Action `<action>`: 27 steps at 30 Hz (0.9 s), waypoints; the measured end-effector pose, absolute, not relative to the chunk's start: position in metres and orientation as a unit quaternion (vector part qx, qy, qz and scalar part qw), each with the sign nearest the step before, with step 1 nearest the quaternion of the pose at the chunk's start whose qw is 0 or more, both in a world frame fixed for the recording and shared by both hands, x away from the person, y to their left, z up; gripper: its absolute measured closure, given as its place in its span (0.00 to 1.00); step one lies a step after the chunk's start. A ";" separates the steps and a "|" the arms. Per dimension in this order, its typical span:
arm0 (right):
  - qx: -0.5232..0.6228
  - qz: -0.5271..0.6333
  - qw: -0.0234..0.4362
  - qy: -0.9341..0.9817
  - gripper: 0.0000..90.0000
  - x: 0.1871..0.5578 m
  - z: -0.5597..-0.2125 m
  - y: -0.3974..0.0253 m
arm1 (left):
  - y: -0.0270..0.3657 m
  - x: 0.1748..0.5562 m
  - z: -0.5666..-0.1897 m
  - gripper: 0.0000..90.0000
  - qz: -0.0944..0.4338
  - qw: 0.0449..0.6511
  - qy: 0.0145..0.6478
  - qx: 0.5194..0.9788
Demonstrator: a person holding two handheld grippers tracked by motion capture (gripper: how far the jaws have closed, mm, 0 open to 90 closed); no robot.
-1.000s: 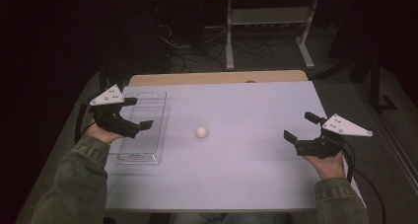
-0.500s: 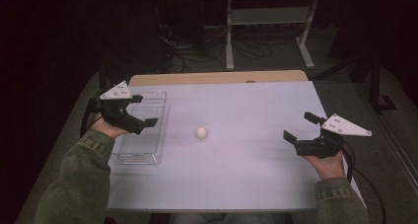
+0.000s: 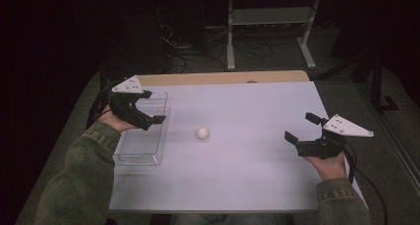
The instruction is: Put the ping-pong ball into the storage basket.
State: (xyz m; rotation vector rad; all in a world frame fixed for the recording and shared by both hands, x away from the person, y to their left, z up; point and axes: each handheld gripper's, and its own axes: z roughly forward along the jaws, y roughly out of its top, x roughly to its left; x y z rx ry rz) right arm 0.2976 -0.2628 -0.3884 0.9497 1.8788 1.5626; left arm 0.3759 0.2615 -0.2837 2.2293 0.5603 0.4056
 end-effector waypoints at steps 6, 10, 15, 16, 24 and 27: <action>0.348 0.576 0.256 0.694 0.00 0.297 -0.388 -0.263 | 0.250 0.381 -0.281 0.00 0.158 0.380 0.209 0.887; 0.349 0.576 0.256 0.693 0.00 0.297 -0.388 -0.263 | 0.243 0.385 -0.280 0.00 0.155 0.373 0.202 0.892; 0.348 0.575 0.256 0.694 0.00 0.297 -0.388 -0.263 | 0.235 0.389 -0.284 0.00 0.148 0.359 0.197 0.900; 0.348 0.576 0.256 0.694 0.00 0.297 -0.388 -0.263 | 0.234 0.390 -0.284 0.00 0.146 0.355 0.196 0.902; 0.348 0.576 0.255 0.695 0.00 0.297 -0.389 -0.263 | 0.224 0.397 -0.291 0.00 0.135 0.338 0.189 0.912; 0.347 0.575 0.255 0.696 0.00 0.297 -0.389 -0.263 | 0.220 0.399 -0.292 0.00 0.133 0.336 0.185 0.914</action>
